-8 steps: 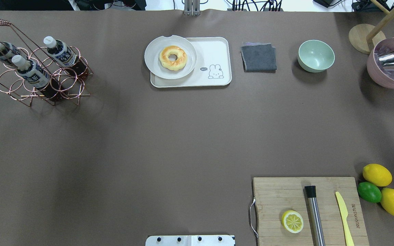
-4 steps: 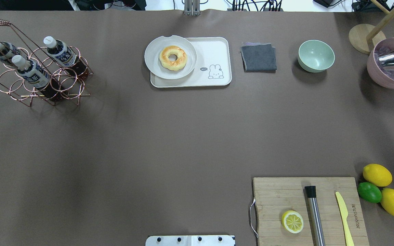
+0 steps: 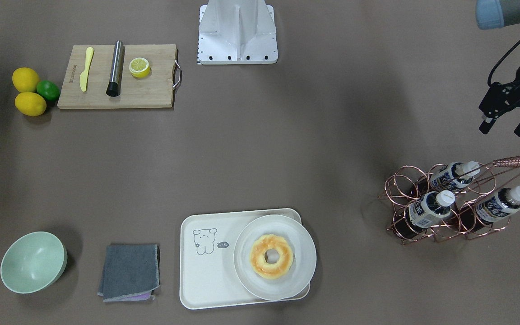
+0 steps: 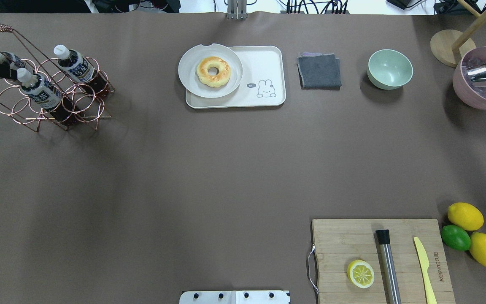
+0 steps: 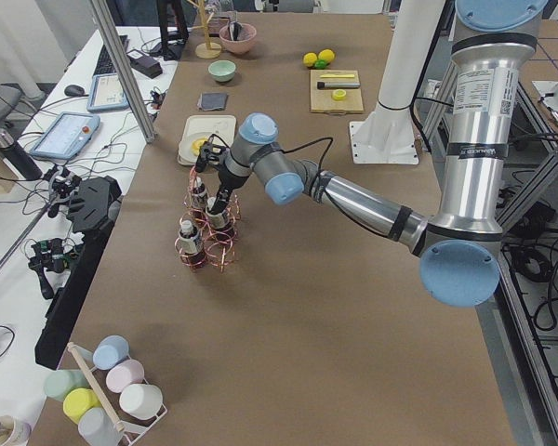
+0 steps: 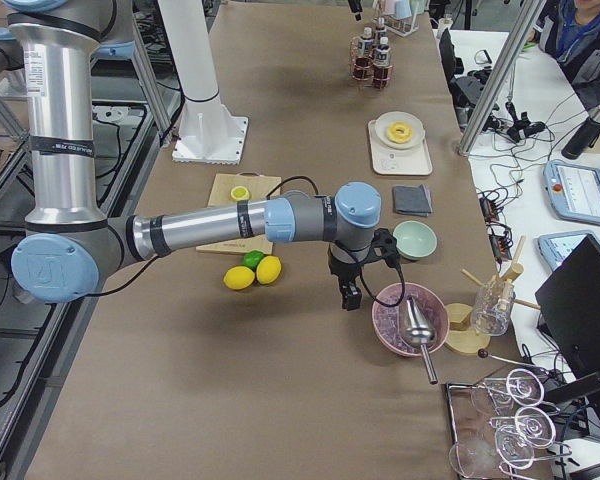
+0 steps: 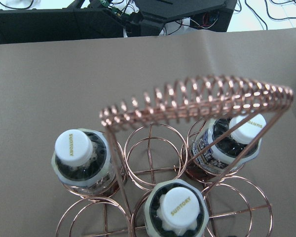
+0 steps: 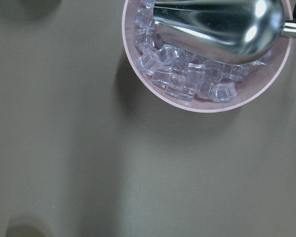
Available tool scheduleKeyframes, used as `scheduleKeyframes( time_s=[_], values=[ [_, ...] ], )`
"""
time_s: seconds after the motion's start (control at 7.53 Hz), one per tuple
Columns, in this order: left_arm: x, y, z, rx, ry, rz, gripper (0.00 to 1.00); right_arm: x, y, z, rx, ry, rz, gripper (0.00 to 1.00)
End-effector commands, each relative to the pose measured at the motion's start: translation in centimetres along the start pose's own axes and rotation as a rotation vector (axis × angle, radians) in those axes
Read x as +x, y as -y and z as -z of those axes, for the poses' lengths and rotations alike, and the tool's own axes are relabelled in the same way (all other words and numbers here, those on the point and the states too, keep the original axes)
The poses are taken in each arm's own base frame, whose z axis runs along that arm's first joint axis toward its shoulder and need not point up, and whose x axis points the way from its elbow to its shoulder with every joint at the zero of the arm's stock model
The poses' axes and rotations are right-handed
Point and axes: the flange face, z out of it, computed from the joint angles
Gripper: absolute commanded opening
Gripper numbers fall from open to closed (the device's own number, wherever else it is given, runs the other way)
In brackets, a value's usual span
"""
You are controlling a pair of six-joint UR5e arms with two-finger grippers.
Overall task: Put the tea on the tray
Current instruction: 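Move the left gripper down onto a tea bottle in the copper rack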
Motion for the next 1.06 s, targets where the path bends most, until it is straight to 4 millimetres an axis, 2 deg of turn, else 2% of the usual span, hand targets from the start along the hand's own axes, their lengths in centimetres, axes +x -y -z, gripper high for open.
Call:
scheduleKeyframes(
  time_s=[0.0, 0.27, 0.4, 0.66, 0.8, 0.93],
  values=[
    [1.6, 1.1, -2.4, 0.008, 0.016, -0.033, 0.82, 0.0, 0.0, 0.0, 0.0, -0.001, 0.001, 1.0],
    [1.0, 1.4, -4.0, 0.009, 0.013, -0.032, 0.82, 0.0, 0.1, 0.1, 0.001, -0.001, 0.002, 1.0],
    [1.5, 1.3, -4.6, 0.001, 0.009, -0.038, 0.81, 0.0, 0.1, 0.0, 0.0, -0.003, 0.001, 1.0],
    [1.7, 1.3, -4.6, 0.001, 0.007, -0.03, 0.7, 0.0, 0.2, 0.1, 0.002, -0.003, 0.003, 1.0],
    [1.6, 1.3, -4.6, 0.0, 0.008, -0.029, 0.58, 0.0, 0.2, 0.1, 0.002, -0.003, 0.003, 1.0],
    [1.5, 1.2, -4.6, 0.002, 0.012, -0.03, 0.56, -0.1, 0.2, 0.1, 0.002, -0.002, 0.003, 1.0]
  ],
)
